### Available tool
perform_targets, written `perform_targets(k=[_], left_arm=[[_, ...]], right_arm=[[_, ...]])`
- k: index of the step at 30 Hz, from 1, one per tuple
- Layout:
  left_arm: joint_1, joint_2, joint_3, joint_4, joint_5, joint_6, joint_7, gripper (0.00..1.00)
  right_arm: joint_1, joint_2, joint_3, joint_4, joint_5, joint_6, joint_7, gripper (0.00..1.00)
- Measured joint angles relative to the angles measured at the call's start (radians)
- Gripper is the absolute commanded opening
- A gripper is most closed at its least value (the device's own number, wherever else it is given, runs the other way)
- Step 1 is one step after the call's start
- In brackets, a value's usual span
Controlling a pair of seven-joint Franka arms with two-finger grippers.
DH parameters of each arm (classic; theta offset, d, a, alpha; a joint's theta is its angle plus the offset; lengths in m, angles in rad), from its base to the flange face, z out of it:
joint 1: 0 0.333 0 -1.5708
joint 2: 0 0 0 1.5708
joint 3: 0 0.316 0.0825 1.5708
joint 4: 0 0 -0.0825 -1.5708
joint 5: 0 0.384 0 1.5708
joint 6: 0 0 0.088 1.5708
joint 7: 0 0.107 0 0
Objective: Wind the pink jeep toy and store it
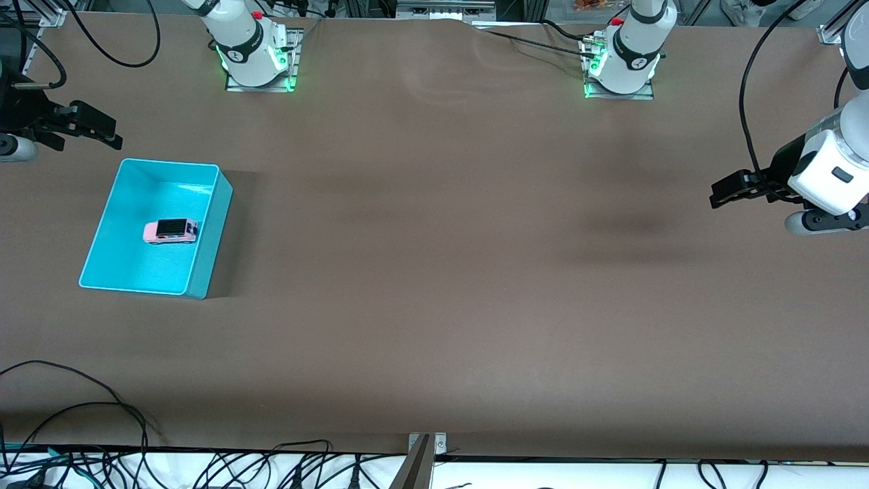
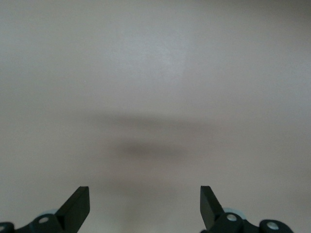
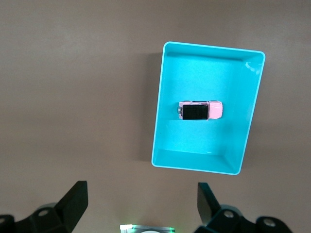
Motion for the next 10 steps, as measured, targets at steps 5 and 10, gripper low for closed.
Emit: perform_targets(k=[5, 10], left_arm=[[0.003, 0.000, 0.000, 0.000, -0.006, 0.000, 0.000, 1.00], [0.004, 0.000, 0.000, 0.000, -0.006, 0.000, 0.000, 1.00]], right_arm=[[0.000, 0.000, 0.000, 0.000, 0.000, 0.000, 0.000, 1.00], [0.000, 0.000, 0.000, 0.000, 0.000, 0.000, 0.000, 1.00]])
